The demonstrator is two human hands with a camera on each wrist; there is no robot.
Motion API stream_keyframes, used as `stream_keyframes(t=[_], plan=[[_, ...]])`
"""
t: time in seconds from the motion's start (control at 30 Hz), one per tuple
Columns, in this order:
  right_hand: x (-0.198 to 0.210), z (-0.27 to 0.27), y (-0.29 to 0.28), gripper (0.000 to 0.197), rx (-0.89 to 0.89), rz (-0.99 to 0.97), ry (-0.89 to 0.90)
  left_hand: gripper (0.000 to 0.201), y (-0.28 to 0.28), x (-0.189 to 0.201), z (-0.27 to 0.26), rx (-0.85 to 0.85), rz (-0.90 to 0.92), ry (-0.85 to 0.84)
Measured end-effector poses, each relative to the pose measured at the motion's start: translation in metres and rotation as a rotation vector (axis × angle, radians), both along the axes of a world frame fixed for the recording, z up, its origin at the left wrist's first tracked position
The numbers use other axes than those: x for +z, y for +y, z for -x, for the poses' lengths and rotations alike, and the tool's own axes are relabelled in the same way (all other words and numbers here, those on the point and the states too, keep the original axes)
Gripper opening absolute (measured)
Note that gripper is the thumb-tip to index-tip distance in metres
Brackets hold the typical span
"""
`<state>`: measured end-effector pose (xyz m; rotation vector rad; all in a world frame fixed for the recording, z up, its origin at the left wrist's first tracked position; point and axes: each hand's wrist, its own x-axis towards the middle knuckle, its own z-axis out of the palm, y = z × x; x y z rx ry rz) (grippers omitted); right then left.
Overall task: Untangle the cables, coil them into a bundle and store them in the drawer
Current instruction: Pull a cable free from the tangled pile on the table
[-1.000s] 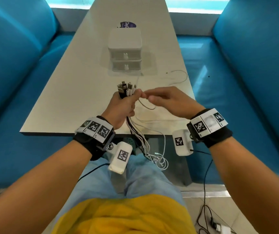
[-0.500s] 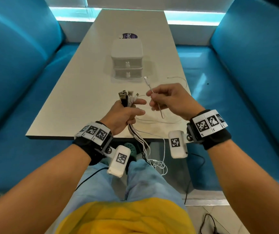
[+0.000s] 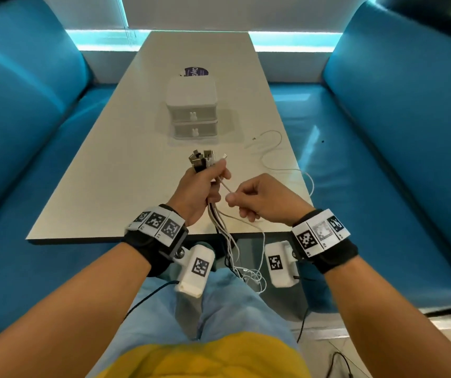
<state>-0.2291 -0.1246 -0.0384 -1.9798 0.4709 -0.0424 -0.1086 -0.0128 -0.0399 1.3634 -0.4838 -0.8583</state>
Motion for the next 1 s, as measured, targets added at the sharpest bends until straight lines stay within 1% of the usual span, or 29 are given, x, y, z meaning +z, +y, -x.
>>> stream_keyframes(t=[0.07,0.13,0.2,0.27,0.33,0.37,0.43,0.5,0.57,0.6,0.63,0.67,0.73,0.8,0.83,0.9,1.0], plan=[[-0.009,0.01,-0.005,0.032,0.037,0.019,0.126,0.027,-0.001,0.006,-0.004,-0.023,0.031,0.037],[-0.021,0.021,-0.009,0.033,0.051,0.023,0.217,0.034,-0.003,0.012,-0.007,-0.101,0.014,-0.019],[-0.029,0.031,-0.012,0.032,0.04,-0.015,0.262,0.036,-0.005,0.017,-0.006,-0.186,0.031,-0.018],[-0.031,0.04,-0.015,0.032,0.065,-0.06,0.274,0.036,-0.008,0.021,-0.001,-0.231,0.075,0.04],[-0.024,0.048,-0.02,0.03,0.066,-0.056,0.229,0.036,-0.011,0.023,0.007,-0.246,0.067,0.036],[-0.018,0.05,-0.021,0.031,0.029,-0.036,0.175,0.037,-0.012,0.023,0.011,-0.26,0.045,0.009],[-0.002,0.048,-0.023,0.031,-0.118,0.021,-0.001,0.035,-0.014,0.022,0.018,-0.303,-0.004,-0.063],[0.016,0.041,-0.019,0.03,-0.242,0.01,-0.19,0.027,-0.014,0.022,0.024,-0.335,-0.049,-0.117],[0.031,0.033,-0.013,0.035,-0.235,-0.02,-0.291,0.015,-0.015,0.025,0.032,-0.351,-0.068,-0.138],[0.037,0.028,-0.011,0.038,-0.211,0.005,-0.313,0.011,-0.016,0.027,0.036,-0.366,-0.072,-0.151],[0.043,0.023,-0.008,0.04,-0.188,0.057,-0.318,0.014,-0.016,0.029,0.039,-0.378,-0.084,-0.173],[0.048,0.018,-0.005,0.04,-0.167,0.125,-0.31,0.023,-0.017,0.03,0.042,-0.386,-0.101,-0.205],[0.054,0.01,0.002,0.033,-0.111,0.307,-0.264,0.033,-0.017,0.03,0.046,-0.389,-0.123,-0.265],[0.057,0.003,0.01,0.021,-0.044,0.474,-0.237,0.034,-0.016,0.03,0.049,-0.35,-0.147,-0.293],[0.058,0.0,0.014,0.019,-0.02,0.529,-0.248,0.034,-0.016,0.03,0.049,-0.305,-0.158,-0.298],[0.059,-0.003,0.019,0.019,-0.011,0.599,-0.287,0.029,-0.015,0.029,0.049,-0.222,-0.166,-0.32],[0.056,-0.005,0.022,0.021,-0.048,0.616,-0.29,0.027,-0.015,0.029,0.051,-0.201,-0.147,-0.331]])
